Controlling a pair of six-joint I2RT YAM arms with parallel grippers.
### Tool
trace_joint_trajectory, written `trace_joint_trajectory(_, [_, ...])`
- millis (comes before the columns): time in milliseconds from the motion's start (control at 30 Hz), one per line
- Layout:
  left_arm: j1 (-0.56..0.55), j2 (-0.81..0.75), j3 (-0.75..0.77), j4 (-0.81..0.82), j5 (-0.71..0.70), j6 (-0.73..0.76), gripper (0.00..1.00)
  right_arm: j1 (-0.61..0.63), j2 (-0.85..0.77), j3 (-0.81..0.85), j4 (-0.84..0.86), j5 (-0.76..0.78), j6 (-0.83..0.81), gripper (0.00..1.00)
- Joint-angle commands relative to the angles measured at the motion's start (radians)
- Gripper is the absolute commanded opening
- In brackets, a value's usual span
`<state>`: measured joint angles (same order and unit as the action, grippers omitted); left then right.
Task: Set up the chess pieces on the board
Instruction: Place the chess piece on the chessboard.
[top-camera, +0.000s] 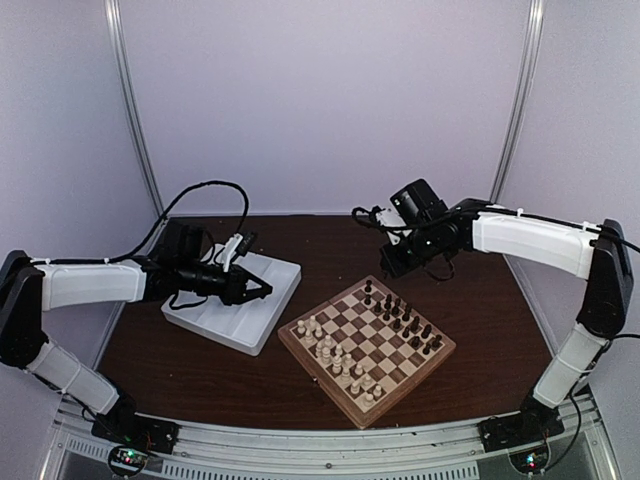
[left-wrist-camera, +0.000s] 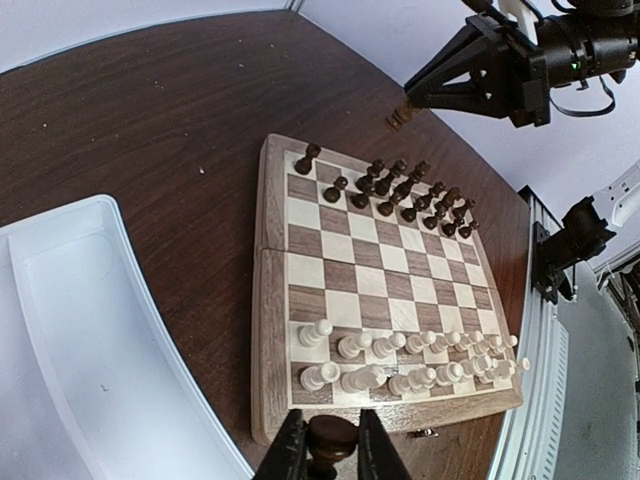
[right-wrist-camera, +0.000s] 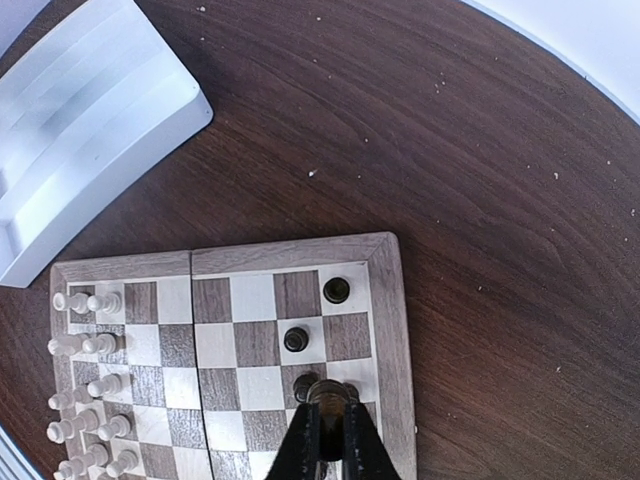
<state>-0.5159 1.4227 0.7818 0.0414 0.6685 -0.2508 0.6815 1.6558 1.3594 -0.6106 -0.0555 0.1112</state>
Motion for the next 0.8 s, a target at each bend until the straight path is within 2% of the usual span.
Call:
trace_joint_trajectory(0, [0.007, -0.018, 0.035, 0.012, -0.001, 0.018, 0.16, -0.015, 0.044, -0.014, 0.031, -0.001, -0.005, 0.00])
trace_joint_trajectory(767, [0.007, 0.002, 0.068, -0.011, 0.002, 0.029, 0.16, -0.028, 0.167, -0.048, 0.152, 0.031, -0.025, 0.00])
